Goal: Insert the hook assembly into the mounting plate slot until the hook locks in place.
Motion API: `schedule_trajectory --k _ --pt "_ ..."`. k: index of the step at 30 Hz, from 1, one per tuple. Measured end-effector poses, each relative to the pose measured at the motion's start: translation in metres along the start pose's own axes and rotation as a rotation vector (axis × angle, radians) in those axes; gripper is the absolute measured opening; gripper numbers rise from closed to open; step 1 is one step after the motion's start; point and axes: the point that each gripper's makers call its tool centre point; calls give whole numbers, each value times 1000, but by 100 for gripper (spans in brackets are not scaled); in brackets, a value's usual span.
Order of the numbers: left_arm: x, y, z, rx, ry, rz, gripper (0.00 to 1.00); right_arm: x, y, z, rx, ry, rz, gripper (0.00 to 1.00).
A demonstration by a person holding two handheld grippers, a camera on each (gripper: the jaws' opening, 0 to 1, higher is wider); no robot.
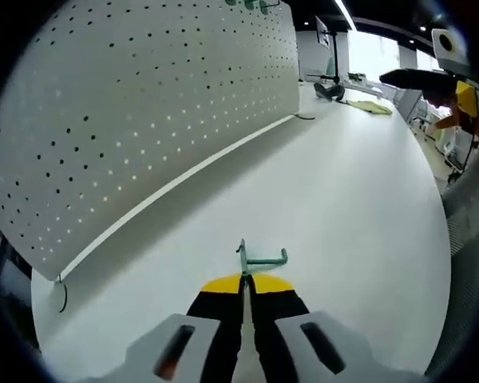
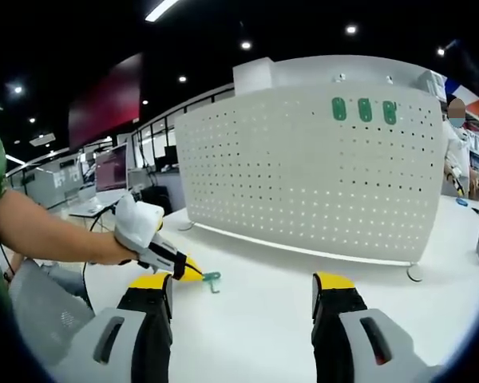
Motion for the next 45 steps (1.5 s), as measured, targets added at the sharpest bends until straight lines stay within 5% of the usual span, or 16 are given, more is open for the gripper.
schedule_trajectory --k 15,22,30,45 --pt "3 -2 5 213 19 -52 2 -1 3 0 4 1 -4 71" --pt "9 11 4 285 24 -118 2 -3 6 3 2 7 -8 70" --pt "20 43 8 336 38 -239 2 -12 23 11 12 19 -35 69" --pt "66 137 2 294 38 -503 2 -28 79 21 45 38 -139 64"
Point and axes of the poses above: the point that each gripper's makers call its tool centre point, and the gripper's own axes: x roughly backward along the fingers, z roughly to its left, y roughly out of its top, and after that the axes turned 8 degrees about -z, right-handed
